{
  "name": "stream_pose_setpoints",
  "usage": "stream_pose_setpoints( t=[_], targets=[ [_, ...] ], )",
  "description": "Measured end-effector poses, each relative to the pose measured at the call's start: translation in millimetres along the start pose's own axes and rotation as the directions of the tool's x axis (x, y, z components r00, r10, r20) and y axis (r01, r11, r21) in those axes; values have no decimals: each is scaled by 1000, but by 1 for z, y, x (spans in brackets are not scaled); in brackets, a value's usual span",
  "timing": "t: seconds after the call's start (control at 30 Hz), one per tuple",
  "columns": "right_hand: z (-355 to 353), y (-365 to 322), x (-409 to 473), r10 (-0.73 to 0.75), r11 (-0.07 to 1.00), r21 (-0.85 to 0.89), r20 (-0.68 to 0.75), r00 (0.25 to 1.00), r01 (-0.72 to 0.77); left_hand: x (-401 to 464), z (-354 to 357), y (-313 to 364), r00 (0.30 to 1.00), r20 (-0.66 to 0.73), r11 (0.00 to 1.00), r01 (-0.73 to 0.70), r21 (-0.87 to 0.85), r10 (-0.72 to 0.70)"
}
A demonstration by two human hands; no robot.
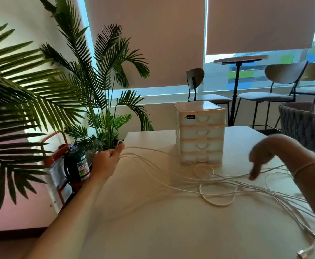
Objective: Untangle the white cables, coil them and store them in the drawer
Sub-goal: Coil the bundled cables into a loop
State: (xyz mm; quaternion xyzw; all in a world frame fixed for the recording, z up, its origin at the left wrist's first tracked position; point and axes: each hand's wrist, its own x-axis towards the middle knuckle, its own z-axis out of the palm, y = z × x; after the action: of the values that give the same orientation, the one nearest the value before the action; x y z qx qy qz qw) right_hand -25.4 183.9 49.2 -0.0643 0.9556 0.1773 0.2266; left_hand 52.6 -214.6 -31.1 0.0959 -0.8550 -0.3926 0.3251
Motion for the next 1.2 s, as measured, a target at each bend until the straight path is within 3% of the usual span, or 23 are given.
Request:
stream_pose_setpoints(
  t=[0.1, 0.13, 0.33, 0.4, 0.5, 0.6, 0.7, 0.83, 0.9, 0.97, 1.03, 1.13, 1.2],
  targets=[
    [-18, -62, 27, -147, 954, 206, -311, 939, 218, -2, -1, 6, 999, 32, 984, 11, -179, -5],
    [-16, -74, 40, -141, 950, 212, -368, 919, 230, -2, -2, 9, 999, 44, 975, 18, -223, -8],
    [32, -107, 88, -84, 968, 211, -243, 966, 138, 3, -6, 13, 999, 39, 958, -10, -287, 22],
    [31, -94, 87, -92, 900, 412, -142, 986, 144, 5, -5, 13, 999, 30, 950, 0, -314, 10],
    [33, -80, 86, -205, 716, 669, -69, 976, 198, 7, -3, 11, 999, 22, 932, 30, -361, -24],
    [38, -82, 89, -121, 688, 709, -99, 988, 155, 7, -2, 10, 1000, 12, 934, 19, -357, -16],
    [49, -74, 103, 124, 696, 715, -210, 970, 66, 7, -3, 10, 999, 32, 937, 28, -348, -18],
    [63, -20, 104, 539, 603, 791, -308, 784, -104, 6, -7, 6, 999, 42, 962, 16, -274, -5],
    [68, 26, 126, 641, 600, 762, -274, 717, -245, 6, -6, 4, 999, 42, 971, 18, -239, -9],
    [69, 65, 160, 724, 517, 794, -206, 658, -320, 6, -5, 3, 998, 51, 974, 33, -224, -22],
    [66, 76, 171, 746, 538, 753, -217, 630, -378, 4, -2, 5, 997, 74, 977, 42, -211, -27],
    [32, 8, 101, 735, 597, 767, -404, 545, -236, 1, 5, 9, 991, 133, 981, 30, -194, -4],
    [14, -52, 71, 558, 685, 726, -573, 601, 56, 1, 10, 12, 986, 163, 979, 22, -200, 11]
  ],
)
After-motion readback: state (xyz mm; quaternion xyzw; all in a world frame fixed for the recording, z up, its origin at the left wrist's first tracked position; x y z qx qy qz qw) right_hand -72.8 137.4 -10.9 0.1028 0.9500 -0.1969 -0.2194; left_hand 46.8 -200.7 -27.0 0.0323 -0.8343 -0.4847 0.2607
